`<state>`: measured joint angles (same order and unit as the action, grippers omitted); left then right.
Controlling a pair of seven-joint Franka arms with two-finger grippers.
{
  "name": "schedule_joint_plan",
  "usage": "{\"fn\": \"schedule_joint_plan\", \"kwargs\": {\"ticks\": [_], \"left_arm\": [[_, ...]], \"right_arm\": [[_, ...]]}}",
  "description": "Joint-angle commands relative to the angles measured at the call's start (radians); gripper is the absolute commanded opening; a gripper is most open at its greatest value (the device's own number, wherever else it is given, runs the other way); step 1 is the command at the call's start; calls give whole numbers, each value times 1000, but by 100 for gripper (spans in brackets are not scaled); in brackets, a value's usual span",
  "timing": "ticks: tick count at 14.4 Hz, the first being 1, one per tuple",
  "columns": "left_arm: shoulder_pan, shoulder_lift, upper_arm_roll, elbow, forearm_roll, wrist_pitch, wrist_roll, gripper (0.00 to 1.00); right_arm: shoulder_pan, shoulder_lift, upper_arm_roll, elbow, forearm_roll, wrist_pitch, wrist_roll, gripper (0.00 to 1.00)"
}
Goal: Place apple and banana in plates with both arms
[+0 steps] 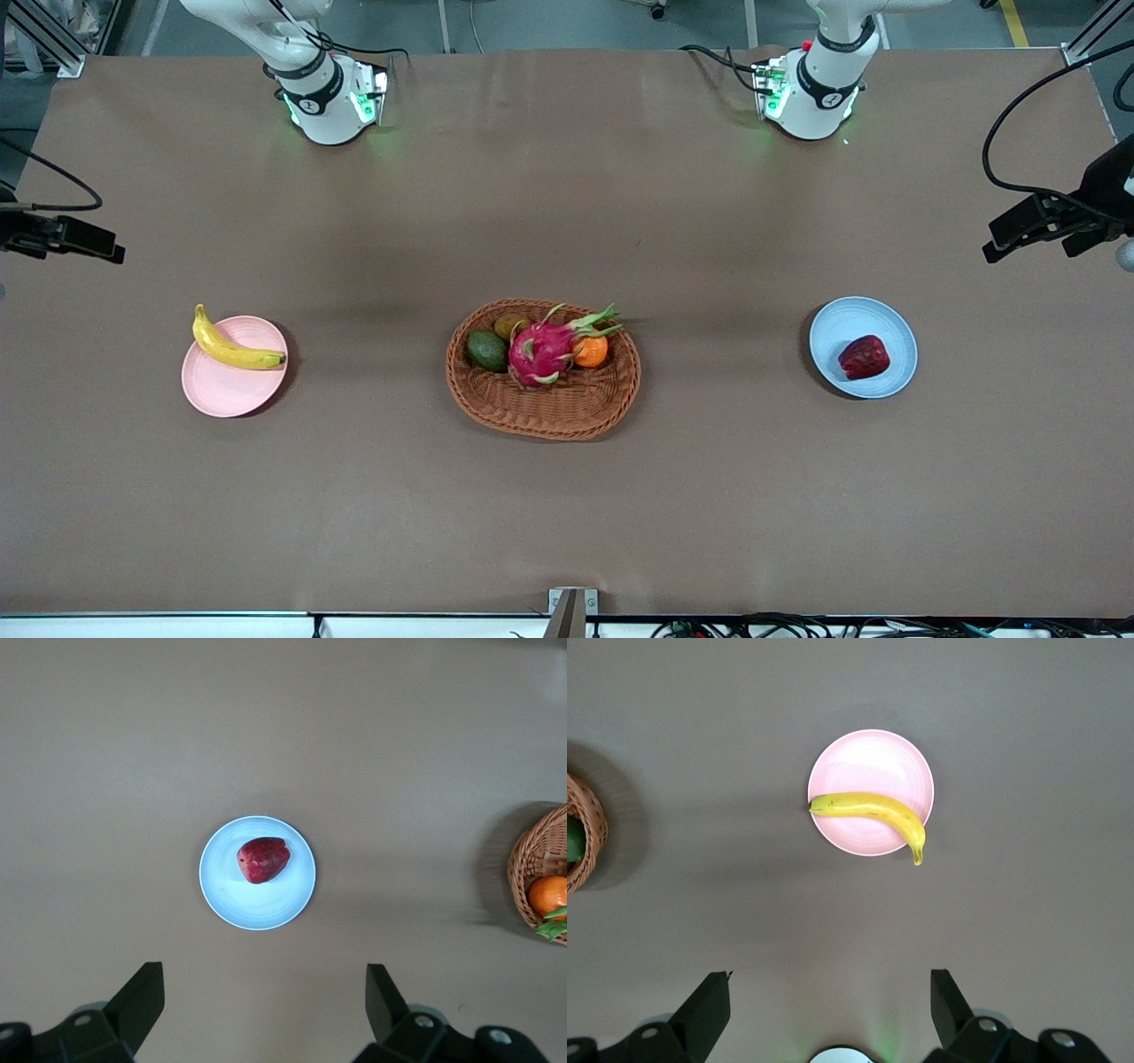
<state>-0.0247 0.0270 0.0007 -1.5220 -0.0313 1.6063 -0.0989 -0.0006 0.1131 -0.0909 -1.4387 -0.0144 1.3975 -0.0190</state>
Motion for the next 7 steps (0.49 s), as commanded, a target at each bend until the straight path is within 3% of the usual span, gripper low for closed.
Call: {"fn": "schedule_joint_plan", "kwargs": {"ticks": [1,7], "left_arm": [[-3,1,7,20,-12,-22,5,100],[-3,-1,7,20,-12,-22,4,100]], "right_arm": [[5,-99,8,-104,-18,25,-10,100],[36,-213,5,-218,-22,77,-12,100]]}}
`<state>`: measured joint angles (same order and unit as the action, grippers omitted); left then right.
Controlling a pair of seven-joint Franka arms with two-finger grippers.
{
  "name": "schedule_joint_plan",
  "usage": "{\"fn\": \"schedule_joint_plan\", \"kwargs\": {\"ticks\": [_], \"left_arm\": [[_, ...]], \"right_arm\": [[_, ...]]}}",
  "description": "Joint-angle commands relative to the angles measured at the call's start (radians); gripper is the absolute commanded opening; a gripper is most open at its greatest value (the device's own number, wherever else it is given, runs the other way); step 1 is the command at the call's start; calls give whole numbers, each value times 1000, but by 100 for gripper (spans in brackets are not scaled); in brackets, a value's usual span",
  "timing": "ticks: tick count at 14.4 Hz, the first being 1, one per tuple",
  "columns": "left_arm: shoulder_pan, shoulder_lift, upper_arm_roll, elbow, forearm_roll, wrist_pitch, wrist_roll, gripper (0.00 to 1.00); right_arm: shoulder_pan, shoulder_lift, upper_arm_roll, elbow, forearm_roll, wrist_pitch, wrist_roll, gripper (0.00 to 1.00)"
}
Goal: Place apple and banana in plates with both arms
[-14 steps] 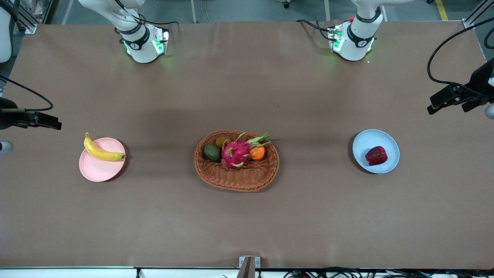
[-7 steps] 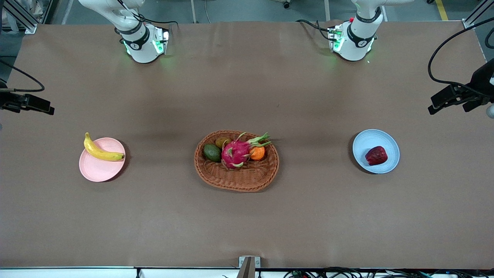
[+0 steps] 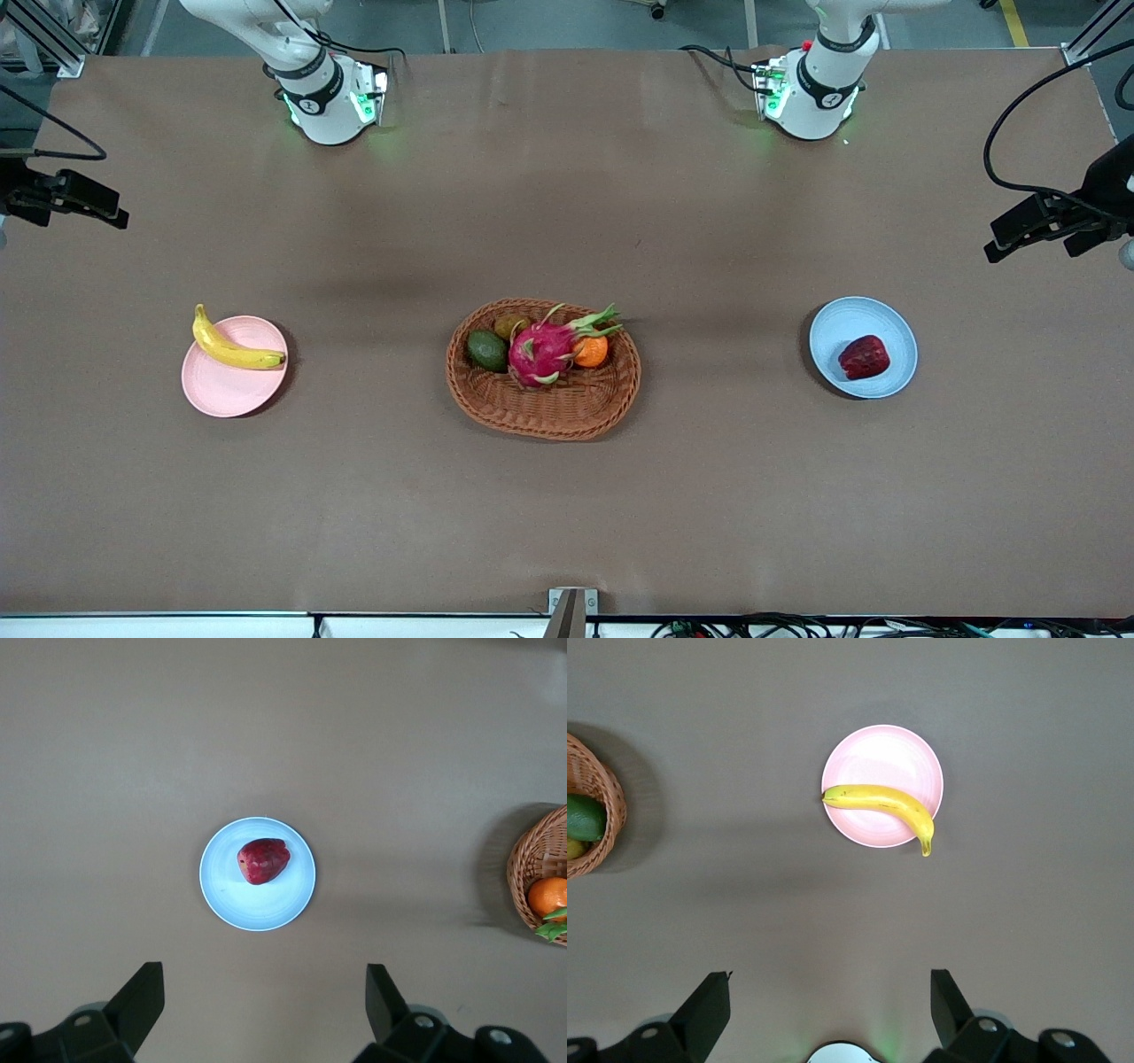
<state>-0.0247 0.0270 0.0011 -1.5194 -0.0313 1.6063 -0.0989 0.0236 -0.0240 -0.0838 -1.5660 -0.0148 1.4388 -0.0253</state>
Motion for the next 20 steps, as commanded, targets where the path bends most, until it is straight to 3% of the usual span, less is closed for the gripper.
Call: {"fn": "schedule_joint_plan", "kwargs": {"ticks": [1,20], "left_arm": [[-3,-1,7,19,-12,-22,4,100],[-3,-1,7,19,-12,-22,4,100]], "right_arm": [[16,-80,-5,-89,-20,32,-5,100],[-27,-120,30,-89,-17,20,-22,100]]}}
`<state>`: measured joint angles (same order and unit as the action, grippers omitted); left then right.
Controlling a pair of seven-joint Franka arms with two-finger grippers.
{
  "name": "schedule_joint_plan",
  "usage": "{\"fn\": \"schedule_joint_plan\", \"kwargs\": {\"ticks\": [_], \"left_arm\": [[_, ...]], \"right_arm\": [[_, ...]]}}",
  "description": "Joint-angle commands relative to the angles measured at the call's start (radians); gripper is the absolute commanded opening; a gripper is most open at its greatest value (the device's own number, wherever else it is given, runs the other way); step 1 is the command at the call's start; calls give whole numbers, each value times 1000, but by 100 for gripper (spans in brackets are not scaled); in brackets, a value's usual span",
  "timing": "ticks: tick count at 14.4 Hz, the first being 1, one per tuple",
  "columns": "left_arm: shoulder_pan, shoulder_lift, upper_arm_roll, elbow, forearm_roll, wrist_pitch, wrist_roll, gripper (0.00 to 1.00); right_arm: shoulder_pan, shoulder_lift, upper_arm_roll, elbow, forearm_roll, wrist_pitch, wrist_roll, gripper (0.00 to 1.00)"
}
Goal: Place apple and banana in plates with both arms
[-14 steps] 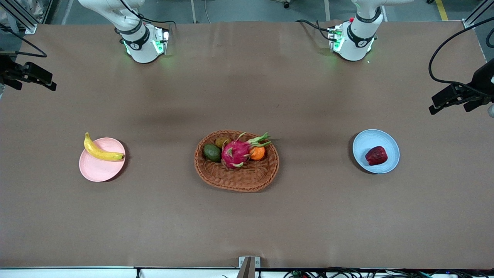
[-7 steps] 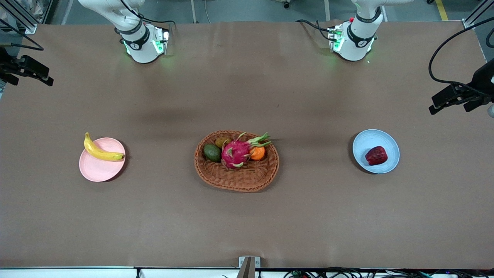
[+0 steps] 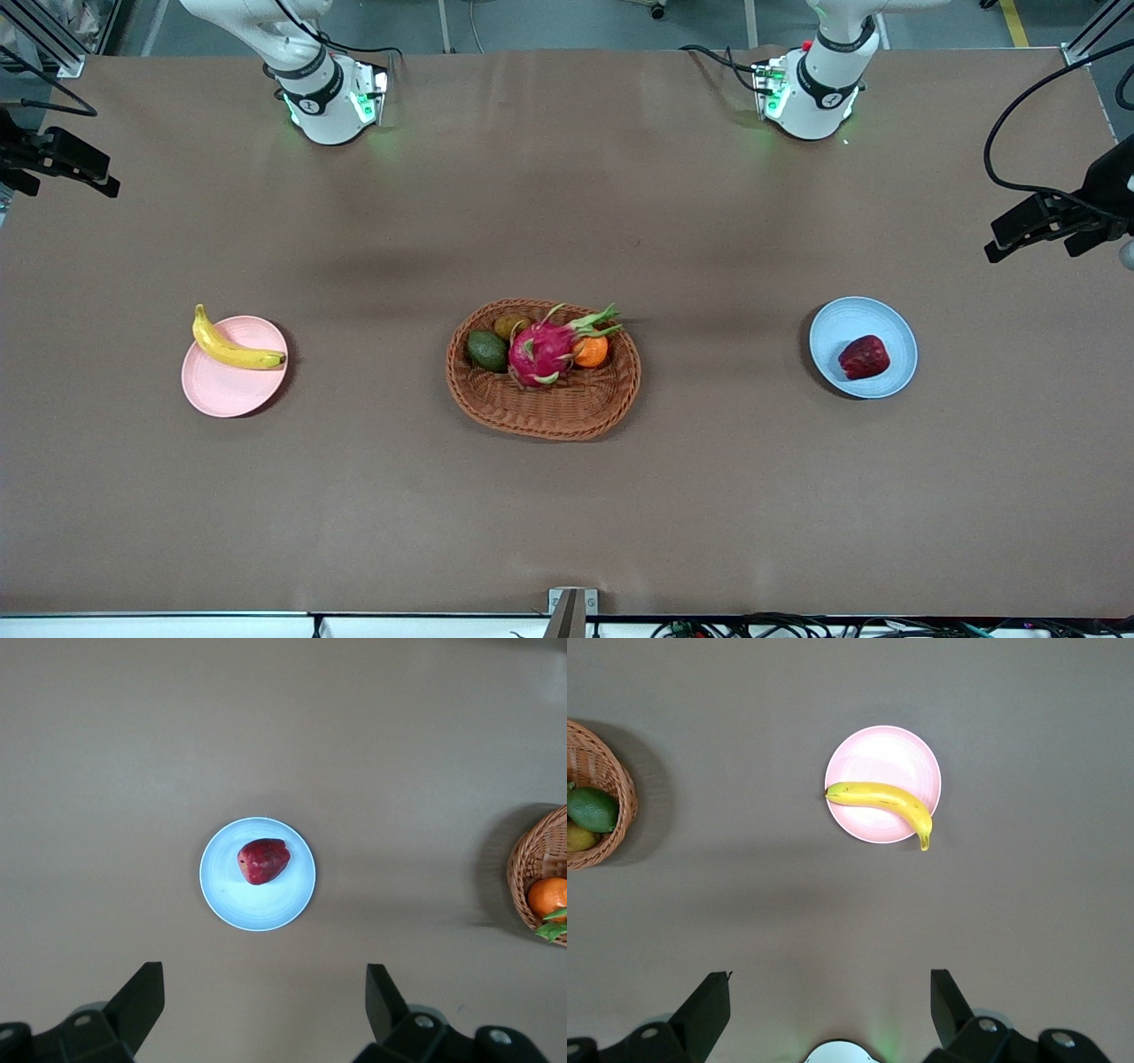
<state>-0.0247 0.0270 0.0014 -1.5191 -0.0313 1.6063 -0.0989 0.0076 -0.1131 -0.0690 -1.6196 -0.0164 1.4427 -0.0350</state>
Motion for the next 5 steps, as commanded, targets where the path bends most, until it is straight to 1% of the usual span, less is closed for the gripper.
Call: {"fn": "schedule_joint_plan", "kwargs": {"ticks": [1,5], "left_arm": [[-3,-1,6,19,-12,-22,5,100],[-3,-1,6,19,-12,-22,7,100]], "right_arm": [[-6,-31,15,-34,-14,18,-13,100],[-6,-30,14,-31,-11,41,-13,100]]}}
